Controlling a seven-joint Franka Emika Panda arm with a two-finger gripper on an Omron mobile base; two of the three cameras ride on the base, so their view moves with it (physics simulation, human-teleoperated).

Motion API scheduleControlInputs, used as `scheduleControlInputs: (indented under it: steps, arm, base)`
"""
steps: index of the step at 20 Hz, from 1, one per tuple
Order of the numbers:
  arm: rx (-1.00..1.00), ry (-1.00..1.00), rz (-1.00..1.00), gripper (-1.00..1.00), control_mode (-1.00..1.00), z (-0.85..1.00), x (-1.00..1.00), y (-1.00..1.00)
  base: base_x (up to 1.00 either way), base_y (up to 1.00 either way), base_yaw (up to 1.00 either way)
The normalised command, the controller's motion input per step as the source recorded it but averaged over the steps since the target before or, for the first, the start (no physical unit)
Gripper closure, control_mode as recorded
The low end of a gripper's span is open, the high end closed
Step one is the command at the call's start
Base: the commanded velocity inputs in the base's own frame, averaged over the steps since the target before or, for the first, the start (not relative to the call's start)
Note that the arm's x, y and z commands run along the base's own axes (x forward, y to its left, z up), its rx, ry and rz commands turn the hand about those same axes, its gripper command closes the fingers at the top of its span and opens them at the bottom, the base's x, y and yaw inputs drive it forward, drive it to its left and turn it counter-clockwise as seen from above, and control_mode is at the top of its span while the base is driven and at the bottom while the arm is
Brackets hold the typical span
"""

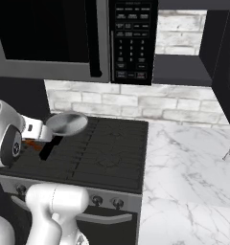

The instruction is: Take the chicken drumsticks from the pan and place one on each plate on the dining counter.

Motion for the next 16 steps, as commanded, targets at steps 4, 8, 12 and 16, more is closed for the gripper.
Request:
scheduleControlInputs:
  steps: [4, 8, 12, 16]
  arm:
    - [0.00, 0.00, 0.00, 1.00, -1.00, 0.00, -0.04, 0.00]
    - [0.00, 0.00, 0.00, 1.00, 1.00, 0.00, 0.00, 0.00]
    - [0.00, 0.00, 0.00, 1.00, 1.00, 0.00, 0.00, 0.00]
    - [0.00, 0.00, 0.00, 1.00, 1.00, 0.00, 0.00, 0.00]
  base:
    - [0.00, 0.00, 0.00]
    - [-0.60, -0.02, 0.00]
    - [-0.84, -0.05, 0.04]
    - [-0.73, 0.00, 0.53]
